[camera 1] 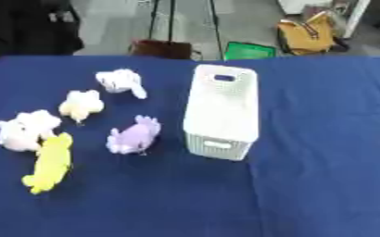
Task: Pick up objects on the table and place them in the box.
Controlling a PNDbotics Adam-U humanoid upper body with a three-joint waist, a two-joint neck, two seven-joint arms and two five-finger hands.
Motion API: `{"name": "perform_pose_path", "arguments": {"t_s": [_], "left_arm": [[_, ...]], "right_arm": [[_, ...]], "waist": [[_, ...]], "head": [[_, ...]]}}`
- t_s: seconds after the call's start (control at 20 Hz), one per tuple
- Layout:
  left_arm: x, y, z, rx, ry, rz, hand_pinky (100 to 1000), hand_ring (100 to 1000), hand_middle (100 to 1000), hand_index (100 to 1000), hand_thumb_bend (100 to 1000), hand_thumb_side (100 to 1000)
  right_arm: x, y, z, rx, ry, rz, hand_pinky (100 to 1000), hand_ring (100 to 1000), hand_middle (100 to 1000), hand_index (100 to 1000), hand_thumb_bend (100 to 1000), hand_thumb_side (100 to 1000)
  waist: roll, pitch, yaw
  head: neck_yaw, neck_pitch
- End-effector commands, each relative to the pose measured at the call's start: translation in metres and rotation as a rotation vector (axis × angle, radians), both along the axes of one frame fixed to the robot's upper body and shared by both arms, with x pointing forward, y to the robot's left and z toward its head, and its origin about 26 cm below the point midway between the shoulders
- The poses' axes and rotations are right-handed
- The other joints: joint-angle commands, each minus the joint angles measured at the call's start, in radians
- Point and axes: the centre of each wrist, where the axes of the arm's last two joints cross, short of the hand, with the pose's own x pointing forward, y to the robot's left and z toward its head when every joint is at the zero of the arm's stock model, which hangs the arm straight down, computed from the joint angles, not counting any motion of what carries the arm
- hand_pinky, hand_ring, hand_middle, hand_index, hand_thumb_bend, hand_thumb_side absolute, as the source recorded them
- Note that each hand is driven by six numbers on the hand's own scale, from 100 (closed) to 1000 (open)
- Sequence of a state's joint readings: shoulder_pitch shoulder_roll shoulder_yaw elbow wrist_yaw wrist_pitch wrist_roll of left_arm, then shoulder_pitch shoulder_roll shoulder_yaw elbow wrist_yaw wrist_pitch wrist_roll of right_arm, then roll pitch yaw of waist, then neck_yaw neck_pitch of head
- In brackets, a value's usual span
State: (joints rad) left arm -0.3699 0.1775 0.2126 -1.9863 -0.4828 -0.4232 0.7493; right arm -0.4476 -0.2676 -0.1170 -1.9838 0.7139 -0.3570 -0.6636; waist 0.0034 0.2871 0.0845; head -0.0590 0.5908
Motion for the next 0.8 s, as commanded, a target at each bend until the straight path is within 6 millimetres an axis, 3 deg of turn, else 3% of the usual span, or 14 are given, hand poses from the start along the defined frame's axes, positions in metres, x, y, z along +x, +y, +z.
{"name": "perform_pose_path", "arguments": {"t_s": [0.05, 0.65, 0.8], "left_arm": [[-0.002, 0.002, 0.007, -0.005, -0.089, -0.008, 777, 851, 851, 820, 100, 668], [-0.003, 0.004, 0.007, 0.009, -0.071, 0.005, 782, 857, 856, 824, 100, 652], [-0.006, 0.015, 0.010, 0.087, -0.020, 0.060, 784, 863, 851, 822, 100, 669]], "right_arm": [[-0.003, -0.001, 0.006, -0.002, -0.025, -0.001, 837, 882, 775, 857, 100, 1000], [-0.003, -0.001, 0.006, -0.004, -0.025, 0.003, 837, 882, 775, 858, 100, 1000], [-0.003, -0.001, 0.006, -0.006, -0.023, 0.004, 837, 882, 775, 857, 100, 1000]], "waist": [[0.002, -0.018, -0.001], [0.004, -0.017, 0.001], [0.006, -0.019, 0.003]], "head": [[-0.001, -0.003], [0.014, -0.002], [0.023, 0.003]]}}
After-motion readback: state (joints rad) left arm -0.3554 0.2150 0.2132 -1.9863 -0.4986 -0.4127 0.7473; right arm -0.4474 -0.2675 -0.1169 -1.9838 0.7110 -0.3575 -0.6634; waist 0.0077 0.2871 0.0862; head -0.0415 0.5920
